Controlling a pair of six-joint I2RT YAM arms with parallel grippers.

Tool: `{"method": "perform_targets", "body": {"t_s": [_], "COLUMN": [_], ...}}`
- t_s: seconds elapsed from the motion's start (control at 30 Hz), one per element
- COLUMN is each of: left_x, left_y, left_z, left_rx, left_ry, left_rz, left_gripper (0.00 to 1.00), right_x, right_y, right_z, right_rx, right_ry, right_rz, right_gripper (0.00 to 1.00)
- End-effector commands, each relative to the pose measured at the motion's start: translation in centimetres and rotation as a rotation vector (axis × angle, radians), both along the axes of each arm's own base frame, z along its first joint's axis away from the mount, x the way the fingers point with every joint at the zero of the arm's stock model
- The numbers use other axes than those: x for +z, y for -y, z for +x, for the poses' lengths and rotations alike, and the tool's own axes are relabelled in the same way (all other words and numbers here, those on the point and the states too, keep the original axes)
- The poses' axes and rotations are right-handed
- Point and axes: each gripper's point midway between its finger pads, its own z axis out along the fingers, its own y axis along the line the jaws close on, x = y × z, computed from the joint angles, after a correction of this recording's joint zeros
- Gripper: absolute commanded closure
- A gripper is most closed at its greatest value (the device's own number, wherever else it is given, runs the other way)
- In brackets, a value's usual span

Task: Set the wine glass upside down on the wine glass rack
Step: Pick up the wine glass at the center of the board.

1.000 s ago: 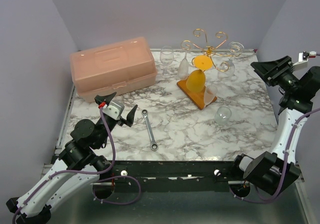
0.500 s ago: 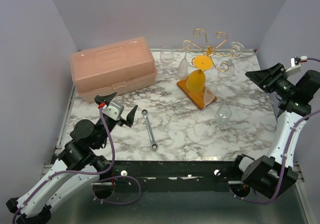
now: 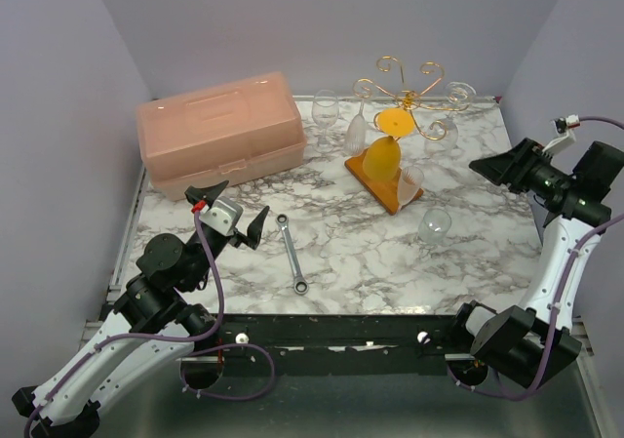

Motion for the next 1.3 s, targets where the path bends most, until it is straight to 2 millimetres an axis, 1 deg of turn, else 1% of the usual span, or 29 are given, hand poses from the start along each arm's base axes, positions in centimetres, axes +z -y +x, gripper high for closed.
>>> {"method": "perform_targets", "body": {"t_s": [0.0, 0.3, 0.63, 0.93, 1.0, 1.27], "left_x": [0.2, 0.1, 0.0, -0.1, -0.1, -0.3], "left_y": [0.4, 0.4, 0.5, 0.6, 0.6, 0.7], "left_z": [-0.1, -0.1, 0.0, 0.0, 0.1, 0.2], "left_rx": [-0.022, -0.022, -0.024, -0.025, -0.025, -0.026], "left_ry": [0.004, 0.002, -0.003, -0.007, -0.01, -0.015], "left_rz": [-0.016, -0.014, -0.013, -0.011, -0.011, -0.008], "left_gripper": [0.02, 0.01, 0.01, 0.02, 0.01, 0.02], "right_x": [0.0, -1.6, -2.4, -3.8, -4.0, -5.1], "right_y": [-0.6, -0.9, -1.2, -1.6, -1.7, -2.5], "right_z": [-1.1, -2.0, -3.1, -4.1, -4.3, -5.0], "right_rx": [0.079, 0.146, 0.212, 0.261, 0.273, 0.322], "right_ry": [0.037, 0.044, 0.051, 0.048, 0.042, 0.031], "right_rz": [-0.073, -0.158, -0.219, -0.269, -0.268, -0.281], "right_gripper": [0.31, 0.31, 0.31, 0.31, 0.27, 0.27]}}
